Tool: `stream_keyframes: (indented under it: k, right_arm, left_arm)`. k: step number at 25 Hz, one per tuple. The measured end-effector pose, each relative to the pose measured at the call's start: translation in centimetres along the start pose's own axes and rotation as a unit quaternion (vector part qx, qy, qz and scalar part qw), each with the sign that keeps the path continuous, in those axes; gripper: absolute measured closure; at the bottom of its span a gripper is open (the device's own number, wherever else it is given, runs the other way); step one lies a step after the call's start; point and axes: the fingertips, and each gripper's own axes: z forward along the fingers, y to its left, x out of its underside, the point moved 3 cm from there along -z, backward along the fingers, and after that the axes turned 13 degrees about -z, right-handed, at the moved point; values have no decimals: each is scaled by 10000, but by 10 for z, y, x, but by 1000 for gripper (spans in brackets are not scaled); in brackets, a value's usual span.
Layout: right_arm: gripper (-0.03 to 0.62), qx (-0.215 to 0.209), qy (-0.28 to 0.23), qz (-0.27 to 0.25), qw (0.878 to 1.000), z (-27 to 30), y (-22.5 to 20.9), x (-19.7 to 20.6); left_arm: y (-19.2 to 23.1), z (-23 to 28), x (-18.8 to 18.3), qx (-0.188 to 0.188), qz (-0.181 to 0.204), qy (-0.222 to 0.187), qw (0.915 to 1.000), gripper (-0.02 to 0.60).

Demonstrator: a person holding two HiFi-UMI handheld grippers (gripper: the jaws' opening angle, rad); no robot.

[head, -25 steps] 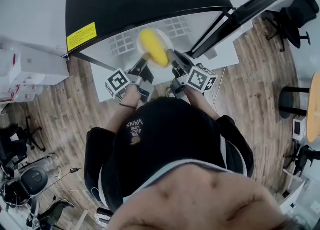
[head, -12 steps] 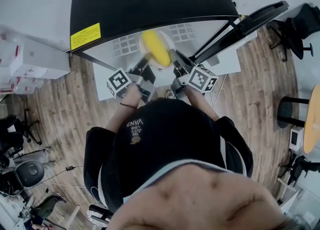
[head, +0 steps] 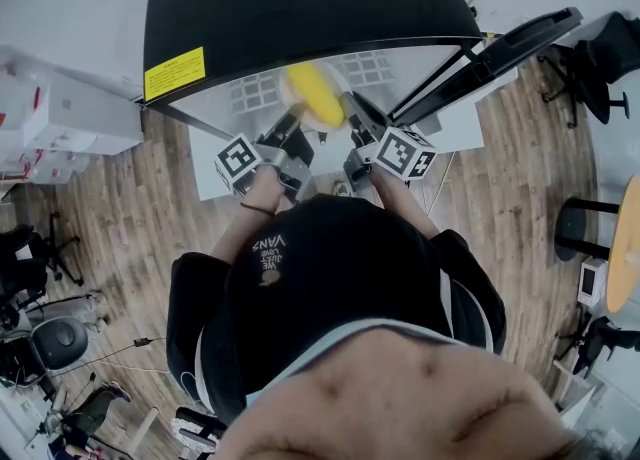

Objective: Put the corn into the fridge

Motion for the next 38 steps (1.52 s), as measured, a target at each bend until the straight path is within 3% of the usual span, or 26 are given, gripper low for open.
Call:
stream_keyframes:
  k: [7,17,28,38]
  right_arm:
    - [513,5,-15,-38,10000,3,0,-2]
    - [435,93,-96,-1029,9946,-6,10,-14]
    - [402,-46,-127,-1321,9911,-18,18,-13]
    - [336,-219,235,-2376,9708,-31,37,8]
  left_arm:
    - [-3,2,0,85,-134,-30,9999,546]
    - [-6,4,-1,217,-339,-157,9991,541]
    - [-4,7,-3,262,-318,-270,9988,537]
    - [-7,9,-5,371,-362,-301,9982,535]
